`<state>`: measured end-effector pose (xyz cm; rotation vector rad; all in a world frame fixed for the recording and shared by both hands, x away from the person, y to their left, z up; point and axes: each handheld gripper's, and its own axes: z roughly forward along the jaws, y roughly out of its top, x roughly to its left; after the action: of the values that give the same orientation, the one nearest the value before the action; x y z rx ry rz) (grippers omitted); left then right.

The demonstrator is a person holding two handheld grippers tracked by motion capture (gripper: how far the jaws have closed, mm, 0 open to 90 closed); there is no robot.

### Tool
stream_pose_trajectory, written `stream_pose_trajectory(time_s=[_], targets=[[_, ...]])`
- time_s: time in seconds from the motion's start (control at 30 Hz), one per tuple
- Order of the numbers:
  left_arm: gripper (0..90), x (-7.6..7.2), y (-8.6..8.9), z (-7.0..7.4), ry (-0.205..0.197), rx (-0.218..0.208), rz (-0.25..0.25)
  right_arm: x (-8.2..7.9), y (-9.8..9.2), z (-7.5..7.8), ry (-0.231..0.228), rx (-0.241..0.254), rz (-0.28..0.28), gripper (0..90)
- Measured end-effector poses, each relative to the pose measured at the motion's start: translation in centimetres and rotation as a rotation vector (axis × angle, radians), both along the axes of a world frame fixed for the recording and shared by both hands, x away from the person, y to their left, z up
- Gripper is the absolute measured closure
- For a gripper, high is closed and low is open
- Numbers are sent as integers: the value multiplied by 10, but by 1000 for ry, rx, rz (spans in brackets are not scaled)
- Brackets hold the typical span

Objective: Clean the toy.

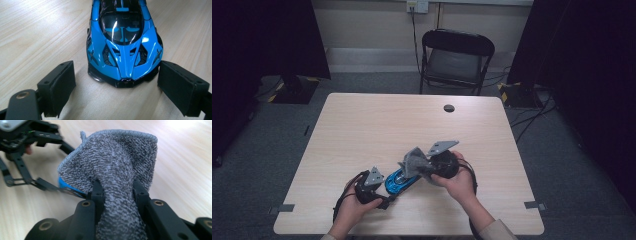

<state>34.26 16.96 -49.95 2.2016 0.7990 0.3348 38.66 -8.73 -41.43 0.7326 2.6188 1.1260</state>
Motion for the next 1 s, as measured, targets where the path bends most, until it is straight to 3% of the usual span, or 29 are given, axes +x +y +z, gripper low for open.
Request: stream_pose_trajectory(time_s=[0.17,0.23,0.37,0.7,1.0], targets=[[142,0,0,0,1,0,0,-7,32,-10,5,-22,70,698],[142,0,1,0,2,-4,-1,-10,42,-16,-5,-58,99,698],[142,0,1,0,3,-5,-2,-13,53,-29,3,-84,131,697],[142,0,1,0,2,-5,-1,-16,64,-35,-16,-159,168,698],[145,-1,1,0,-2,-1,0,-16,61,-35,6,-129,145,697]])
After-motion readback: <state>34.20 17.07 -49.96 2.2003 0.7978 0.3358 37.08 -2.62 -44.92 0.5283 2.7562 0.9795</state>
